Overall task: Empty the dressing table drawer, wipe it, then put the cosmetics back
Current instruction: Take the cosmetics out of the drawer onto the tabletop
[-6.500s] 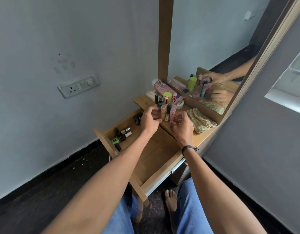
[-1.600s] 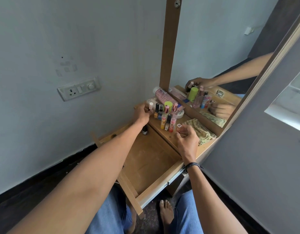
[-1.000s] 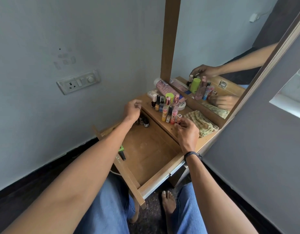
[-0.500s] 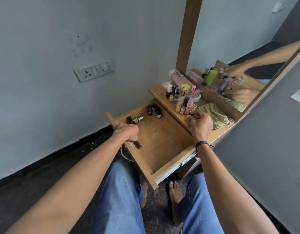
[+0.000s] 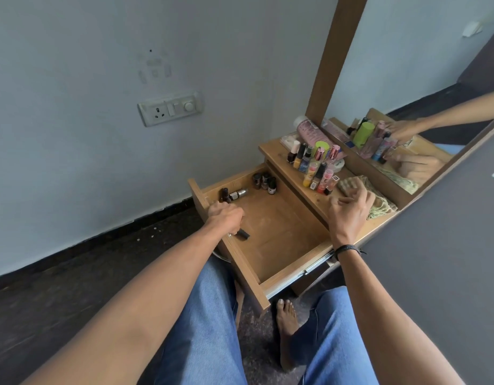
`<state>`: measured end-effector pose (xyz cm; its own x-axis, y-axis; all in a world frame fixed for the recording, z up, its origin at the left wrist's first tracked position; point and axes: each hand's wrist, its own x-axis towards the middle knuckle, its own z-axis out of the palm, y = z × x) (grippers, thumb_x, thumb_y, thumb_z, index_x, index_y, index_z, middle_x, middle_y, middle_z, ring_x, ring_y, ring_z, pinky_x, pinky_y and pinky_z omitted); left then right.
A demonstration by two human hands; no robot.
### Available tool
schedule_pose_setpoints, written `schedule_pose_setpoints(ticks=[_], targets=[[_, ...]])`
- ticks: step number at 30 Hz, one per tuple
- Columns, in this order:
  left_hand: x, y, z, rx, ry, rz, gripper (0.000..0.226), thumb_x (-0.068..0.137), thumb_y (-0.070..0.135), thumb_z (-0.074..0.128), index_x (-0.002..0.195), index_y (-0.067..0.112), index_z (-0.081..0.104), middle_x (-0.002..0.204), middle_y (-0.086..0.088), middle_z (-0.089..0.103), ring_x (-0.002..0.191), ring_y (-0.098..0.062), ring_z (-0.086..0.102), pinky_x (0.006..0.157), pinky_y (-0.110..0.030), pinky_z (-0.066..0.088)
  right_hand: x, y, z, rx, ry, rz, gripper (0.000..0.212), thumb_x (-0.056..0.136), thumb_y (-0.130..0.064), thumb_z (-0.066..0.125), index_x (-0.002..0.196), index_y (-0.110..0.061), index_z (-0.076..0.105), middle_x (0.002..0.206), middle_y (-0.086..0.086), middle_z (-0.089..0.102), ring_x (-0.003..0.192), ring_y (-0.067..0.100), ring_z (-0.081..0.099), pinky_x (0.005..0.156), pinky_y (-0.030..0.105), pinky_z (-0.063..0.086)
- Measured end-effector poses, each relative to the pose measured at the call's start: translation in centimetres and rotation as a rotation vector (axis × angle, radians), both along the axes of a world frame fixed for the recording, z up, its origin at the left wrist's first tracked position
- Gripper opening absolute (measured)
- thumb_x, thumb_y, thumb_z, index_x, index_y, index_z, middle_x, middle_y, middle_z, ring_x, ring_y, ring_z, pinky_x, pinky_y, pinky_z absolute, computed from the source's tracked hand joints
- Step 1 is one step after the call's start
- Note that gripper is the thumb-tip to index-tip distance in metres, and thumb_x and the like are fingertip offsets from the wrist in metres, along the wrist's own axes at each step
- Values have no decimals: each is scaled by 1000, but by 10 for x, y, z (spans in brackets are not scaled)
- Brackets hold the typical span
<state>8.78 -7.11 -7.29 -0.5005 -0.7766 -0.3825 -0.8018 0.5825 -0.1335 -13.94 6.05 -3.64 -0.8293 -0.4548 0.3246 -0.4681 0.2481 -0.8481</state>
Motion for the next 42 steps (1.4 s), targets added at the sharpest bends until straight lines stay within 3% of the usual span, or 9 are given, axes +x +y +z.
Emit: schedule_pose_setpoints(ticks=[2, 4, 7, 11, 18, 23, 29, 36, 42], targets=[[1, 2, 0, -16, 73, 18, 37, 90, 14, 62, 122, 32, 63, 124, 1, 60, 112, -25, 58, 89, -43, 43, 8, 3, -6, -70, 65, 33, 53, 86, 6, 65, 137, -5, 54, 124, 15, 47, 89, -10, 54, 85, 8, 46], [3, 3, -1, -10, 152, 46, 36, 90, 11, 60, 117, 34, 62, 119, 2, 59, 107, -25, 57, 84, -43, 42, 24, 5, -18, -90, 192, 131, 47, 88, 7, 63, 132, -6, 57, 119, 10, 49, 85, 5, 58, 81, 23, 53], [4, 5, 2, 25, 205, 63, 37, 93, 9, 56, 118, 37, 56, 113, 5, 57, 97, -22, 55, 82, -44, 43, 56, 1, -35, -67, 329, 301, 37, 88, 7, 63, 122, -7, 62, 114, 6, 53, 89, 16, 58, 80, 29, 54], [4, 6, 5, 56, 193, 69, 40, 98, 14, 47, 129, 38, 52, 122, -1, 63, 106, -27, 62, 83, -42, 48, 80, -30, -35, 32, 292, 452, 23, 91, 2, 61, 110, -10, 67, 102, 0, 57, 86, 15, 58, 75, 38, 55], [5, 7, 7, -2, 251, 39, 37, 96, 16, 42, 124, 37, 56, 116, -4, 67, 104, -31, 65, 83, -44, 55, 78, -111, -40, 395, 190, 758, 17, 97, -12, 60, 105, -20, 73, 109, -5, 65, 94, 12, 62, 85, 30, 53], [7, 6, 3, -12, 272, 1, 39, 97, 19, 38, 128, 39, 51, 122, -3, 66, 110, -33, 63, 79, -43, 48, 77, -142, -61, 590, 97, 796, 25, 95, -14, 61, 114, -24, 74, 122, -3, 70, 114, 18, 64, 103, 38, 51], [6, 5, 5, 6, 294, 19, 37, 95, 20, 43, 128, 33, 51, 117, -5, 67, 108, -32, 64, 81, -45, 51, 84, -163, -57, 703, 241, 872, 42, 93, -4, 59, 127, -25, 70, 133, 1, 65, 124, 21, 59, 109, 38, 47], [8, 7, 9, 21, 278, 22, 30, 83, 21, 61, 112, 28, 58, 105, -2, 66, 101, -28, 64, 72, -36, 48, 90, -179, -58, 897, 545, 958, 32, 89, -25, 72, 121, -28, 70, 120, -1, 65, 110, 23, 61, 91, 38, 53], [8, 8, 7, 15, 308, 45, 28, 85, 24, 61, 113, 26, 64, 104, -2, 66, 101, -27, 64, 76, -38, 52, 87, -171, -62, 881, 358, 882, 24, 86, -30, 73, 109, -25, 69, 106, 0, 69, 97, 23, 65, 83, 38, 54]])
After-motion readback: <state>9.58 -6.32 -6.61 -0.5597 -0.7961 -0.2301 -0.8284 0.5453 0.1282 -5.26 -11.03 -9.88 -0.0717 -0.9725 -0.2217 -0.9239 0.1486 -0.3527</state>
